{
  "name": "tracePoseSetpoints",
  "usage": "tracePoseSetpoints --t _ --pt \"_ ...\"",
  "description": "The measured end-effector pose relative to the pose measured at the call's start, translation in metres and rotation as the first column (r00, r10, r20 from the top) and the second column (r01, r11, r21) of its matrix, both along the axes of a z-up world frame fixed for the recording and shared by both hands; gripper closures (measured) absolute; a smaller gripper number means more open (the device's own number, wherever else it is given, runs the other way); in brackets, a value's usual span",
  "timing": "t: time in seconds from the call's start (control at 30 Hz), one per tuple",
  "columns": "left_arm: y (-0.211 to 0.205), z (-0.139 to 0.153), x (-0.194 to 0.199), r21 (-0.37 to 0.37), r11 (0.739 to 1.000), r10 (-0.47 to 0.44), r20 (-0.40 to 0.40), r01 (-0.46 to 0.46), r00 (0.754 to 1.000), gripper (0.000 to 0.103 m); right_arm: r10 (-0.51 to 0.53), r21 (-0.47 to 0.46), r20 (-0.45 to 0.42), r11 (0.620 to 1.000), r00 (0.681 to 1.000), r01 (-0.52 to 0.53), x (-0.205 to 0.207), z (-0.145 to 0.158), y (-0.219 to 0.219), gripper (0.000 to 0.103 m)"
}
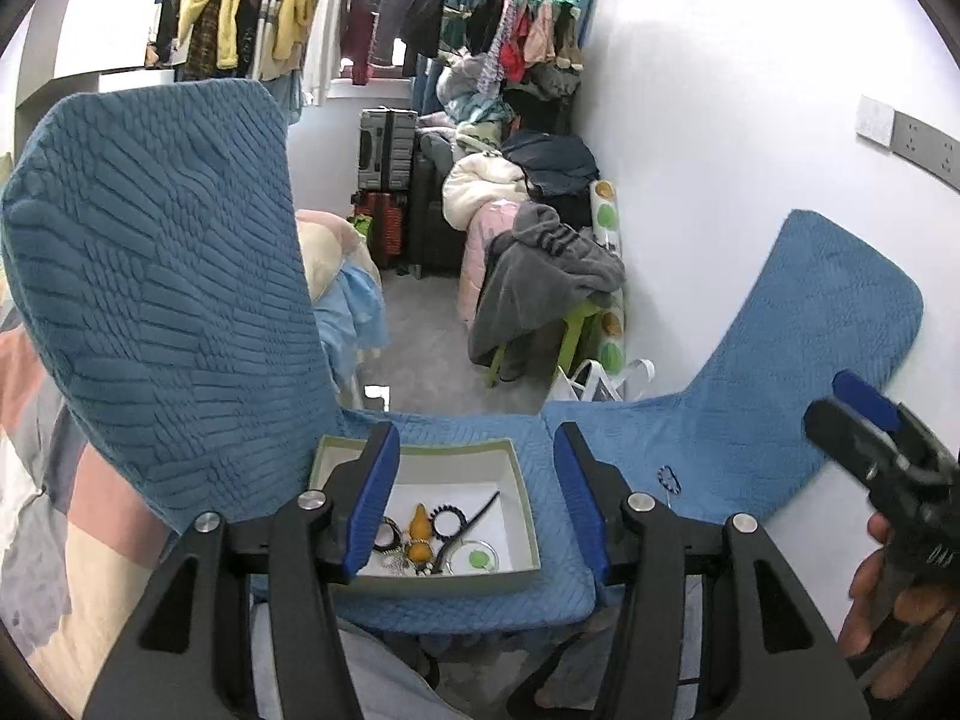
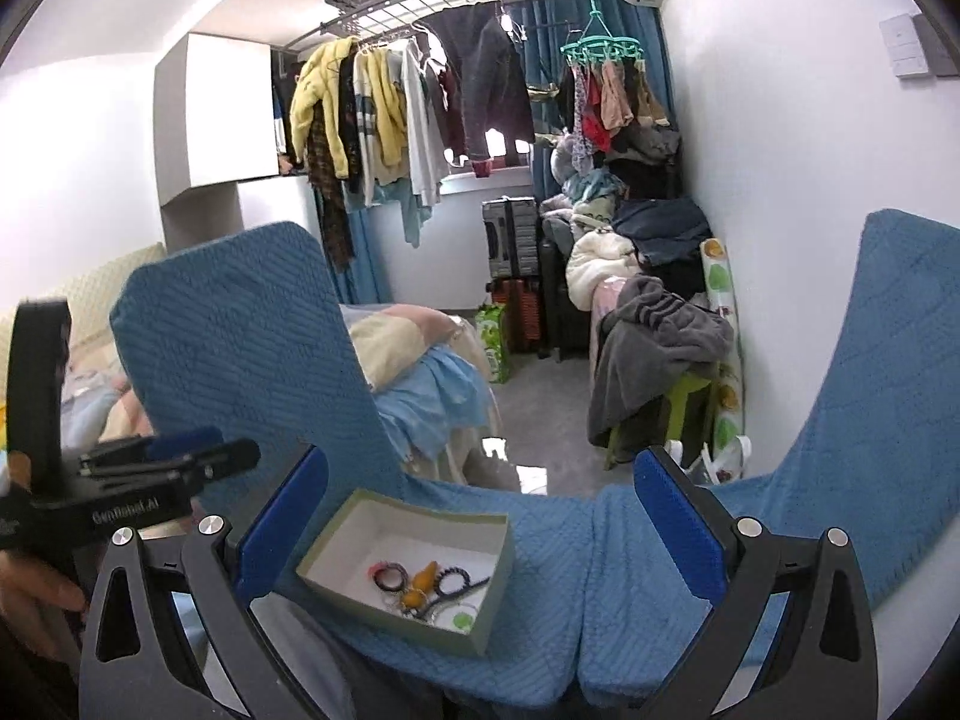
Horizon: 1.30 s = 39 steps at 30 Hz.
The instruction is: Organize jewelry
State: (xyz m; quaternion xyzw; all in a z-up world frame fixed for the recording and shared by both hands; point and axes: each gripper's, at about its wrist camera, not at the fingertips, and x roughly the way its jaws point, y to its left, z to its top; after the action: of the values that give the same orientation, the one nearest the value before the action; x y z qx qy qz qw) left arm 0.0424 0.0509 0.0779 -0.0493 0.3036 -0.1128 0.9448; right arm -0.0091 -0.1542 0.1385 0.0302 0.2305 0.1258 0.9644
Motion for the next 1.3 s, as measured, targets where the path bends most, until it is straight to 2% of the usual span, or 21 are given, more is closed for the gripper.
tracePoseSetpoints --t 0.27,0.4,0.67,0.73,0.9,1.3 --pt "-0.008 -0.022 -0.013 0.037 0.999 -0.01 -0.053 0.012 0.999 0.047 -0.028 -0.024 -0.086 0.999 0.996 0.026 -0.018 -0.029 0.0 0.0" --pt "-0.008 -0.035 -0.017 0.032 0.999 -0.011 -0.085 0.013 0.996 0.046 -0.052 -0.044 -0.128 0.998 0.99 0.047 -0.019 -0.05 -0.003 0.0" --pt "-0.002 -0.055 -0.029 0.049 0.999 0.022 -0.092 -0.017 0.996 0.036 -0.085 -0.037 -0.19 0.996 0.978 0.079 -0.021 -0.076 -0.011 0.0" --pt "0.001 -0.061 -0.03 0.048 0.999 0.028 -0.112 -0.022 0.993 0.036 -0.087 -0.035 -0.2 0.996 0.976 0.082 -0.021 -0.079 -0.011 0.0" --pt "0.003 -0.067 -0.034 0.053 0.998 0.042 -0.128 -0.035 0.991 0.024 -0.093 -0.042 -0.203 0.995 0.975 0.087 -0.024 -0.082 -0.01 0.0" --pt "0.009 -0.072 -0.035 0.052 0.996 0.074 -0.151 -0.066 0.986 0.02 -0.095 -0.052 -0.194 0.995 0.976 0.086 -0.025 -0.079 -0.006 0.0"
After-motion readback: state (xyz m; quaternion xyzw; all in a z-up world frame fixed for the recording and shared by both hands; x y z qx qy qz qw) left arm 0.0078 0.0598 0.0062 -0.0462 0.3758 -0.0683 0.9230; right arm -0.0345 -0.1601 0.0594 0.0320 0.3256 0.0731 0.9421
